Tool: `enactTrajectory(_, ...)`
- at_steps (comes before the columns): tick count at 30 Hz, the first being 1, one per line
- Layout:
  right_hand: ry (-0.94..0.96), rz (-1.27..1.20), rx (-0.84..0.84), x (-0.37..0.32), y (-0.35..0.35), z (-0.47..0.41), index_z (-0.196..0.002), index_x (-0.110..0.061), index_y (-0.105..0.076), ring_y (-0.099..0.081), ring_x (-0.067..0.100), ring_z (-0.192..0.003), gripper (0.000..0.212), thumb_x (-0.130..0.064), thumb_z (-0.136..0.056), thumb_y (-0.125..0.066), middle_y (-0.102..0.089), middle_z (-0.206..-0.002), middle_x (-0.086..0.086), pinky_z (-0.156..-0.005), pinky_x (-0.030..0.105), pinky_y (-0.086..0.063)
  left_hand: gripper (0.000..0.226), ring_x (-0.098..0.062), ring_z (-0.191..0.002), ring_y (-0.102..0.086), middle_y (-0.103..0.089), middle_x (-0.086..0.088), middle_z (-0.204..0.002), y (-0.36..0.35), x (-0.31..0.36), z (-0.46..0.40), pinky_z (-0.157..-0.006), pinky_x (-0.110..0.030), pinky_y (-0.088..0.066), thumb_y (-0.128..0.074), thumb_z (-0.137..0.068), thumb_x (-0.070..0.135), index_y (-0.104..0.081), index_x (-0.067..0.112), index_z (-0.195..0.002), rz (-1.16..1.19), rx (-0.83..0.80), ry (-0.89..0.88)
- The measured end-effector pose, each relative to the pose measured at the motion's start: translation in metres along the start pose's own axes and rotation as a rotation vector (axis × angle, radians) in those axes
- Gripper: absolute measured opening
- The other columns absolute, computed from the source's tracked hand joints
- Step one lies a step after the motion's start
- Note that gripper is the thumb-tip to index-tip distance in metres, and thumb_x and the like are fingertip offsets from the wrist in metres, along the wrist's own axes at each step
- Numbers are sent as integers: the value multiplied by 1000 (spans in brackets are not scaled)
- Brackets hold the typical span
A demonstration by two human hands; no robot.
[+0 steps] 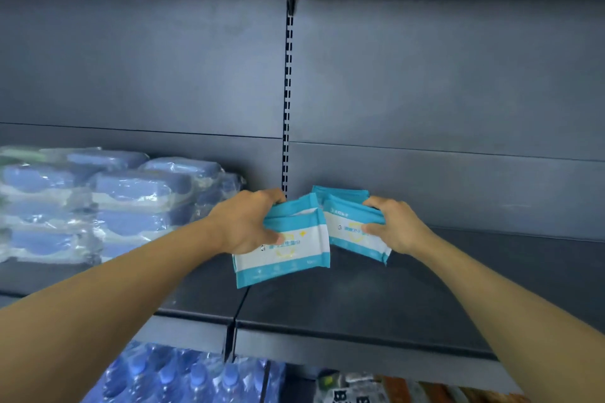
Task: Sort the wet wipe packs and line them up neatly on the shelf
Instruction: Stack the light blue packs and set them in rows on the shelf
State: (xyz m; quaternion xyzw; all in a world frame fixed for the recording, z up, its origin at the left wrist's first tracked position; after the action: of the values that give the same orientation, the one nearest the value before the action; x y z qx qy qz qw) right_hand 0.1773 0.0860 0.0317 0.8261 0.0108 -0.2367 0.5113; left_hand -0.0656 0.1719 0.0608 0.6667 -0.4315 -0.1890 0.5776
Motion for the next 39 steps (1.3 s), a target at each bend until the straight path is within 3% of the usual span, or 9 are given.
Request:
enactTrajectory(5, 54, 56, -28, -4, -20, -26, -118, -19, -59, -58, 19, -101, 34, -20, -85, -67, -63, -112, -3, -89, 37, -48, 34, -15, -88, -62, -64, 7, -95, -9, -25, -26, -80, -41, -53, -72, -78, 28, -44, 34, -95, -15, -34, -22)
enactTrajectory(9, 23, 117, -3, 4, -22, -26, -127, -20, -52, -51, 17, -118, 51, -21, -81, -72, -54, -130, -2, -100, 31, -42, 32, -12, -84, -63, -64, 9, -92, -16, -34, -36, -78, -41, -54, -73, -78, 28, -45, 34, -94, 10, -58, -26)
enactTrajectory(12, -13, 105, 5, 11, -21, -27, -129, -17, -48, -45, 17, -125, 53, -10, -82, -70, -49, -136, 1, -102, 23, -33, 31, -13, -85, -63, -65, 9, -93, -16, -34, -43, -79, -42, -54, -73, -77, 29, -49, 32, -98, 10, -60, -34)
enactTrajectory(18, -58, 119, 104, 12, -21, -39, -117, -12, -54, -51, 19, -110, 44, -8, -78, -73, -48, -125, 4, -89, 16, -35, 32, -15, -86, -63, -65, 6, -93, -19, -31, -54, -80, -38, -52, -74, -78, 27, -50, 30, -98, 22, -80, -52)
enactTrajectory(24, -132, 64, 150, 26, -25, -33, -121, -17, -47, -54, 20, -112, 58, -22, -73, -79, -51, -126, 3, -91, 39, -48, 33, -17, -87, -62, -63, 8, -91, -31, -14, -65, -83, -37, -51, -76, -77, 26, -48, 33, -93, 42, -119, -94)
enactTrajectory(29, -175, -34, 134, 36, -13, -24, -125, -15, -45, -56, 15, -87, 55, -27, -79, -75, -59, -104, 1, -72, 26, -44, 43, -22, -95, -56, -59, 4, -103, -48, 17, -86, -88, -37, -47, -73, -79, 30, -42, 27, -109, 16, -143, -142)
enactTrajectory(34, -198, -160, 168, 48, 6, -8, -118, -16, -51, -60, 20, -95, 35, 1, -87, -50, -56, -100, -1, -75, 22, -41, 44, -19, -81, -43, -40, 13, -74, -64, 45, -102, -72, -31, -30, -69, -84, 32, -33, 22, -109, -13, -83, -182)
enactTrajectory(37, -193, -295, 84, 44, 6, 1, -116, -24, -47, -59, 16, -94, 36, -7, -86, -56, -55, -107, -2, -79, 23, -43, 44, -18, -86, -44, -45, 9, -87, -71, 53, -108, -76, -31, -32, -67, -85, 33, -34, 22, -111, -43, -40, -203)
enactTrajectory(39, -175, -278, -5, 37, 1, 7, -128, -27, -40, -60, 12, -87, 55, -17, -82, -69, -51, -115, -3, -78, 23, -46, 39, -19, -95, -44, -46, 6, -99, -74, 53, -112, -84, -33, -34, -66, -85, 32, -36, 24, -108, -71, -10, -215)
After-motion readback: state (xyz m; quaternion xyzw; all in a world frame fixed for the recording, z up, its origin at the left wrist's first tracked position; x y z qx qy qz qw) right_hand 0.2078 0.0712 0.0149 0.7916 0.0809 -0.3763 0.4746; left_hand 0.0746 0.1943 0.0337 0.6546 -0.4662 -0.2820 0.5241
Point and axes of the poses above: each hand's wrist, its own z-axis away from the middle knuckle, its own y-axis out of the back of the hand, x = y × z, the point moved 4 cm from there along -z, towards the middle knuckle
